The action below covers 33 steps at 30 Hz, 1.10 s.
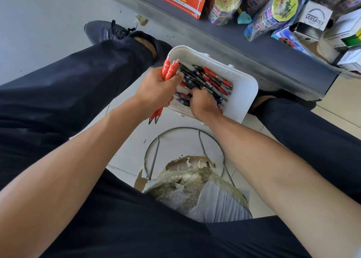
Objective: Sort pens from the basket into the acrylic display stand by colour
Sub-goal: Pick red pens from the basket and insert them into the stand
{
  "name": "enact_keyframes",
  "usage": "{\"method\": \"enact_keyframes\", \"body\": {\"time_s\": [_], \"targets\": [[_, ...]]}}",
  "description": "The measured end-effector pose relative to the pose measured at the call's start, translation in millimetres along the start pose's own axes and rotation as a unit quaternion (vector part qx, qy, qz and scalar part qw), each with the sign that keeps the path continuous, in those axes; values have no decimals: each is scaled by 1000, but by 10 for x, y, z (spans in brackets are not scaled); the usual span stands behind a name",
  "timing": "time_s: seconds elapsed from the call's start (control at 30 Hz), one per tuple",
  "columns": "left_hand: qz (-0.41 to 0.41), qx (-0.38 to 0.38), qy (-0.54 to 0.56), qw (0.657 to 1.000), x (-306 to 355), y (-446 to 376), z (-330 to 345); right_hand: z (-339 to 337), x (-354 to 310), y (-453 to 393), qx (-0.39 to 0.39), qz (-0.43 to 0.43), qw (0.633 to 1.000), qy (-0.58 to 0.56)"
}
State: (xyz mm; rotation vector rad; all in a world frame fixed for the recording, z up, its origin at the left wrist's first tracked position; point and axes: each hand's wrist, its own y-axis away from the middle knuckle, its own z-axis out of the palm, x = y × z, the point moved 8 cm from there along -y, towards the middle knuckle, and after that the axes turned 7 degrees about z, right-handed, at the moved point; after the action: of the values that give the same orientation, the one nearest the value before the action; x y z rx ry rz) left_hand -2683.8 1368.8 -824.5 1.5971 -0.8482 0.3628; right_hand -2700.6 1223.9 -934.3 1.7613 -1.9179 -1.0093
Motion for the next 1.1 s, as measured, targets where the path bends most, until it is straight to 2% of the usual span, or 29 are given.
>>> {"method": "enact_keyframes", "body": {"time_s": [0.23, 0.43, 0.53, 0.73, 0.83, 0.97, 1.1], "targets": [[12, 11, -1, 1000, 55, 79, -51, 8, 131, 1, 24, -2, 1000, -15], [10, 37, -17, 999, 30, 173, -84, 134, 234, 130, 11, -12, 999, 28], [5, 32, -33, 999, 62, 161, 8, 135, 321, 88, 3, 12, 998, 53], [9, 18, -26, 999, 143, 109, 132, 76, 315, -8, -14, -5, 994, 111], [6, 14, -18, 1000, 145, 119, 107, 88, 390, -35, -26, 8, 998, 50], [-10, 25, -41, 999, 64, 114, 0, 120, 491, -11, -88, 28, 988, -125], [21, 26, -59, 998, 148, 183, 115, -228, 702, 229, -54, 57, 951, -298]]}}
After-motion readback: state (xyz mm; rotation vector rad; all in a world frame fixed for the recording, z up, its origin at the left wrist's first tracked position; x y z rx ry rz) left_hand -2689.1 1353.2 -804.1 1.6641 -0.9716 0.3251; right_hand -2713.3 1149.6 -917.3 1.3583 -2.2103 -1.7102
